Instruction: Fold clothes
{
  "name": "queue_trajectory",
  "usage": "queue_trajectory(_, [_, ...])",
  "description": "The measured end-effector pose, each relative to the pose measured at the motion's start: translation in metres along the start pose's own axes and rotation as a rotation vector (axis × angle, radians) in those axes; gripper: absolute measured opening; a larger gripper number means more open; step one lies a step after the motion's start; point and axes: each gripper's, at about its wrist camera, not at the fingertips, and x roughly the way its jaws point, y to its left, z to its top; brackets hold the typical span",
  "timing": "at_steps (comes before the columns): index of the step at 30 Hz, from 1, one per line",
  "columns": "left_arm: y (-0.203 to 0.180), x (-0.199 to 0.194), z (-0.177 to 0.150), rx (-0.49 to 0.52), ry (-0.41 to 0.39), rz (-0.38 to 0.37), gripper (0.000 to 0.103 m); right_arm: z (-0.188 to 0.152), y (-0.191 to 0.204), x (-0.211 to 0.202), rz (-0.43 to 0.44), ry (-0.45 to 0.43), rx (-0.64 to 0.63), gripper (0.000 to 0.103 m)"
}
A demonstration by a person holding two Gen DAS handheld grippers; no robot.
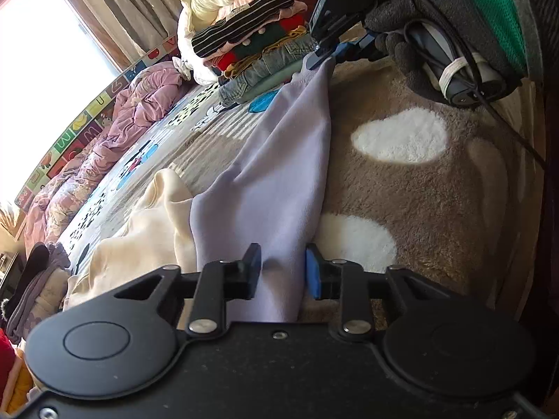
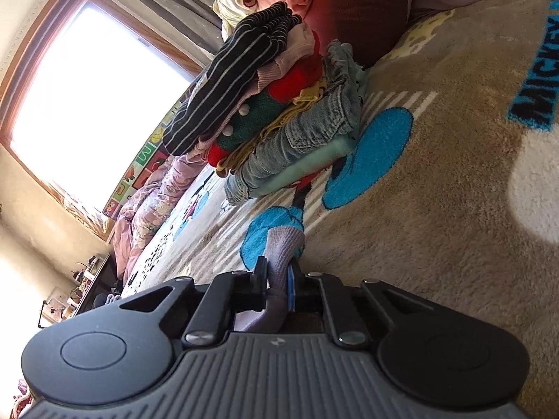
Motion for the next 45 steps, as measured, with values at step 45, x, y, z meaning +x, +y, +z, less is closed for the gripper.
queue_trajectory(45, [0.060,-0.011,-0.021,-0.446,0.017,-0.083,0.005,-0.013,0.051,-0.026,0.110,0.061,-0.323,0.011])
